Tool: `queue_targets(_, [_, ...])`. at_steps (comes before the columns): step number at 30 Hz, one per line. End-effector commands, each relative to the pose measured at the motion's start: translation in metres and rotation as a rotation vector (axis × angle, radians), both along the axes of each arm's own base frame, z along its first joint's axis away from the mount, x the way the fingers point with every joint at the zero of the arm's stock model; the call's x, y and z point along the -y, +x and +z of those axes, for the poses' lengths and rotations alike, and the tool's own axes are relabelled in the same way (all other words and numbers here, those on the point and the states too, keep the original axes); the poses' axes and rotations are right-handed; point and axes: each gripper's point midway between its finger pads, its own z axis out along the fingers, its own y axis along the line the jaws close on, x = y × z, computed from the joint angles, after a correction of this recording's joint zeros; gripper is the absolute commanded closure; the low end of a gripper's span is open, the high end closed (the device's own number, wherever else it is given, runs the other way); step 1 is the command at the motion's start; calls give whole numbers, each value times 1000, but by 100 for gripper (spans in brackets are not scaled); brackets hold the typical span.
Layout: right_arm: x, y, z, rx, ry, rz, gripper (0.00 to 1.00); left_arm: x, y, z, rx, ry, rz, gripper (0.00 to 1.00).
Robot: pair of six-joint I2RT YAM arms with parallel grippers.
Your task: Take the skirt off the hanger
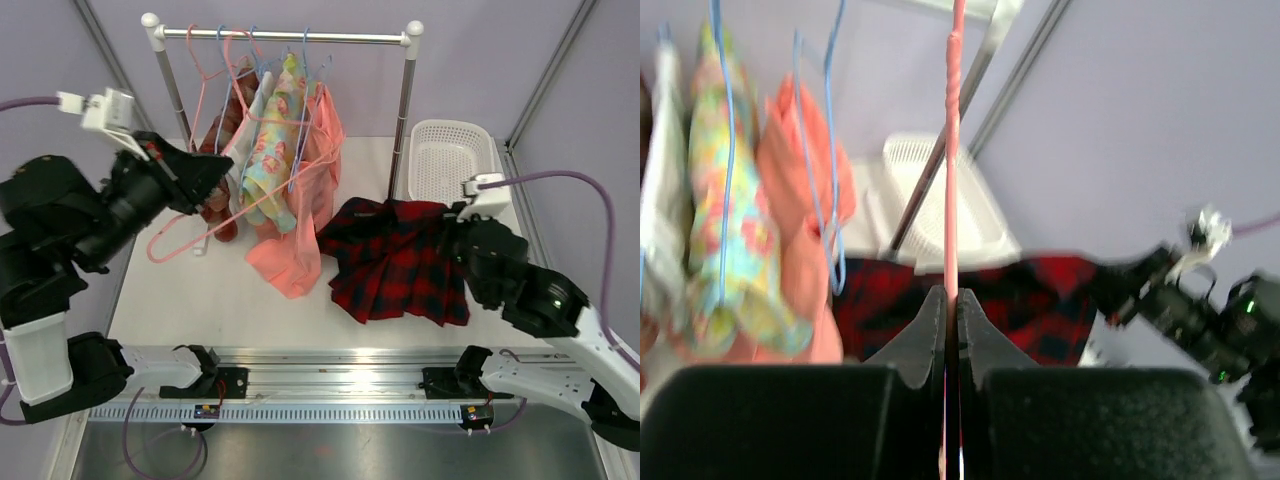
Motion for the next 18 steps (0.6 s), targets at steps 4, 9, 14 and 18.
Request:
queue_targets(4, [50, -18, 63, 95, 117, -130, 100, 20, 24, 47, 127, -72, 28, 100])
queue_targets(9, [63, -9, 160, 280, 107, -200, 100, 30, 35, 11, 130, -64, 46, 100])
queue_targets(14, [44, 17, 234, 422, -9, -253, 100, 20, 39, -3, 107, -15, 92, 100])
queue_targets(18, [51, 28, 284, 524, -46, -390, 100, 15, 38, -13, 107, -1, 104, 100])
